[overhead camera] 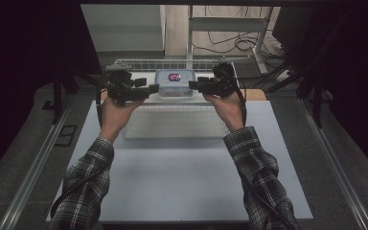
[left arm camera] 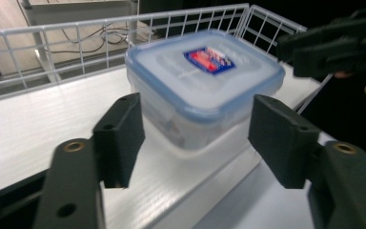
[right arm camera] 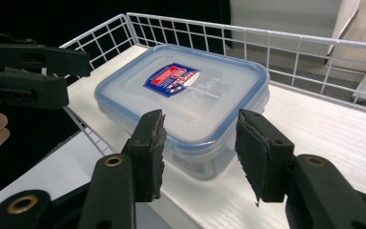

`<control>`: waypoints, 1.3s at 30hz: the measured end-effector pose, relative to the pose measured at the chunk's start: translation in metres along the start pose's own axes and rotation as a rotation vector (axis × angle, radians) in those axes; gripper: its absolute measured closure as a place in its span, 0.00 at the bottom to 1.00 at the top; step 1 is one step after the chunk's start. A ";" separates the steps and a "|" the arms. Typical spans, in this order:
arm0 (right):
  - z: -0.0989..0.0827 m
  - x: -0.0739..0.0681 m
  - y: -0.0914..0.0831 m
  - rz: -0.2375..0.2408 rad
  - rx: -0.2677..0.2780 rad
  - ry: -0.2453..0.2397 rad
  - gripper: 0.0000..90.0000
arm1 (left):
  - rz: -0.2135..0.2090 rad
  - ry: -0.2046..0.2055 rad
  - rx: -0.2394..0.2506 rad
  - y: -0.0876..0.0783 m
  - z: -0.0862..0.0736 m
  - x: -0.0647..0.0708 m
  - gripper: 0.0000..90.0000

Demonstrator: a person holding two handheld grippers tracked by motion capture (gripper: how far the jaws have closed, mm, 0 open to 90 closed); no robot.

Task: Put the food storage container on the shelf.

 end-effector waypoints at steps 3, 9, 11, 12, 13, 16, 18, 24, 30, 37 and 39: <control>-0.003 -0.001 -0.001 0.004 -0.002 -0.004 0.55 | 0.021 0.044 -0.001 -0.002 -0.007 0.004 0.33; -0.015 -0.006 -0.003 -0.016 0.006 -0.033 0.34 | -0.011 0.045 0.013 -0.002 -0.020 0.009 0.17; -0.017 -0.007 -0.003 -0.023 0.006 -0.041 0.28 | -0.013 0.053 0.009 -0.002 -0.024 0.011 0.14; -0.019 -0.008 -0.004 -0.026 0.009 -0.042 0.26 | -0.013 0.059 0.005 -0.002 -0.025 0.013 0.13; -0.020 -0.008 -0.004 -0.027 0.010 -0.045 0.25 | -0.012 0.062 0.001 -0.001 -0.027 0.014 0.12; -0.023 -0.010 -0.006 -0.024 0.014 -0.042 0.22 | -0.016 0.069 -0.009 -0.001 -0.031 0.017 0.10; -0.027 -0.011 -0.006 -0.026 0.008 -0.050 0.20 | -0.019 0.077 -0.012 0.000 -0.034 0.019 0.09; -0.037 -0.016 -0.005 -0.029 0.001 -0.064 0.13 | -0.025 0.083 -0.021 0.000 -0.046 0.025 0.04; -0.044 -0.019 -0.007 -0.033 0.005 -0.072 0.09 | -0.031 0.108 -0.034 -0.002 -0.055 0.030 0.01; -0.055 -0.024 -0.011 -0.026 0.020 -0.083 0.07 | -0.026 0.141 -0.012 -0.007 -0.068 0.037 0.00; -0.058 -0.025 -0.012 -0.022 0.017 -0.085 0.05 | -0.020 0.149 -0.009 -0.007 -0.073 0.038 0.00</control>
Point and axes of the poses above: each handheld gripper's, and its own axes: y roughly forward along the jaws, z roughly out of its top, x roughly to its right, the point moved 2 cm from there along y, roughly forward along the jaws, and after that the axes turned 6 degrees about -x, right-handed, at the moved point
